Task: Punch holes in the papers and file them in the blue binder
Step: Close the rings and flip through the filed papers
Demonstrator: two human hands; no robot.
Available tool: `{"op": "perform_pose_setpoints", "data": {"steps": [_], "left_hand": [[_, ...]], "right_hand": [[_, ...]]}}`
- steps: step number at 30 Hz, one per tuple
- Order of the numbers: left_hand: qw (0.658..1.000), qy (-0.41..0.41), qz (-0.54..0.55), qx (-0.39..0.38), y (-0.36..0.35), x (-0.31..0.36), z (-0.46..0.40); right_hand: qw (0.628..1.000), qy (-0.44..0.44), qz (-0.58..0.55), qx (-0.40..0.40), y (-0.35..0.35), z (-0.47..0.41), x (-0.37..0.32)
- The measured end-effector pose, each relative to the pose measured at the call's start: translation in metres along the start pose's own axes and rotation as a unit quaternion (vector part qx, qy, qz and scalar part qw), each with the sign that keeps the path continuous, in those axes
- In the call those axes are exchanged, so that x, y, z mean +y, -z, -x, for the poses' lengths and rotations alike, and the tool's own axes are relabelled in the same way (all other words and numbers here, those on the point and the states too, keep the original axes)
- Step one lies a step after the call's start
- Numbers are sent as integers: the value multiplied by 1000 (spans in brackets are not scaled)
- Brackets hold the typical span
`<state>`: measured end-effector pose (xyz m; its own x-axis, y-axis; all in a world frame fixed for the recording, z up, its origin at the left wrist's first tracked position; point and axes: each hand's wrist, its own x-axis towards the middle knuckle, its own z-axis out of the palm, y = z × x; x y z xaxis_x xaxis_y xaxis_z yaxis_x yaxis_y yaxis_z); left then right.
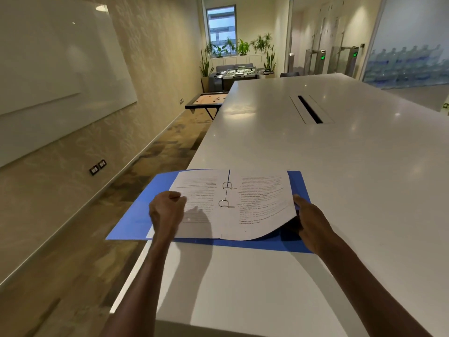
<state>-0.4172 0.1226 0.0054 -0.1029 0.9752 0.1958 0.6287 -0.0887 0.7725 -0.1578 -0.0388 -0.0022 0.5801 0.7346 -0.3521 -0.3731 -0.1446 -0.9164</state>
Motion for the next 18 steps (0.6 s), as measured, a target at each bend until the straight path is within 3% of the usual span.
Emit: {"op": "perform_pose_setpoints", "data": {"steps": [3, 9, 18], "left_hand": [[995, -34, 66, -60, -18, 35, 19], [956, -47, 183, -223, -54, 87, 55], [921, 17, 185, -343, -83, 106, 64]], "right_hand": [[1000, 16, 5, -16, -5, 3, -3], [988, 82, 127, -26, -20, 6, -2], [924, 177, 338, -11, -31, 9, 13]]}}
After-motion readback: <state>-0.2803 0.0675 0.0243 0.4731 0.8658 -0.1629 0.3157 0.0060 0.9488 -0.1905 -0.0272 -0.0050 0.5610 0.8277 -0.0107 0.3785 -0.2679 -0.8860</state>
